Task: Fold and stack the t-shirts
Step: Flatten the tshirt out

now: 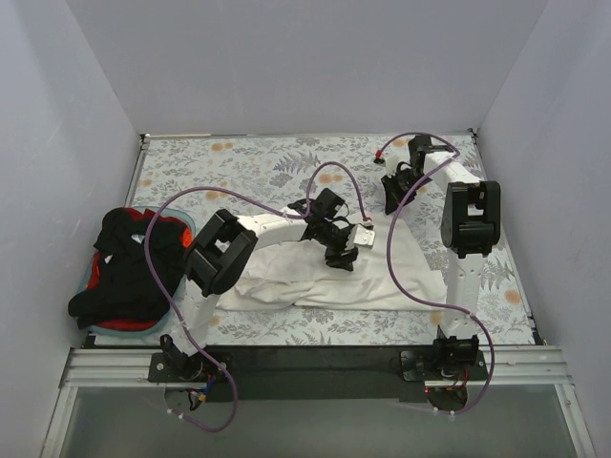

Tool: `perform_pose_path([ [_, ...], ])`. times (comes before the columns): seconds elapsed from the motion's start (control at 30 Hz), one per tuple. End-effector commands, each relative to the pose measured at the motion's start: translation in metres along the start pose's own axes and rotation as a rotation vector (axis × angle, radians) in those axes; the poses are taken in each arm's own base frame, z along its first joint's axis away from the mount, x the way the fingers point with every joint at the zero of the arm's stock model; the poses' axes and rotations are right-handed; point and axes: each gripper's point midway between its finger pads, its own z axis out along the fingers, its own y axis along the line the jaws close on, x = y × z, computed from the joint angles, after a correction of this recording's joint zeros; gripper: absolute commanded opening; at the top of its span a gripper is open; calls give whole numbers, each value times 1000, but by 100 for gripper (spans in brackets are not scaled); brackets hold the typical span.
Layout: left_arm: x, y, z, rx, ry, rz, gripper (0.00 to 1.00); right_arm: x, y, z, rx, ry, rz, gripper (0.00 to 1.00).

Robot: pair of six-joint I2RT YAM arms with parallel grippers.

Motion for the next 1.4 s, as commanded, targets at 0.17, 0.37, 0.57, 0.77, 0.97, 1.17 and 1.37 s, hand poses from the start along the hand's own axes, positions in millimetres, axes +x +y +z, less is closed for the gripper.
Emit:
perform_pose_path([
  [0.17, -43, 12, 10, 6, -114, 144, 45, 2, 8, -19, -11, -17, 15, 1],
  [0.37, -46, 15, 18, 18, -126, 148, 40, 5, 8, -18, -16, -15, 14, 1],
  [0.57, -38, 16, 26, 28, -118, 140, 39, 3, 9, -19, -20, -22, 14, 1],
  [0.77, -26, 16, 33, 32, -95, 134, 39, 2, 6, -21, -16, -28, 13, 1],
  [0.97, -22, 14, 35, 41, -89, 128, 34, 5, 5, -20, -14, -20, 15, 1],
  [1.17, -25, 11, 31, 42, -94, 146, 29, 8, 5, -19, -20, -18, 21, 1],
  [1.37, -33, 13, 25, 13, -95, 157, 8, 9, 5, -18, -23, -16, 25, 1],
])
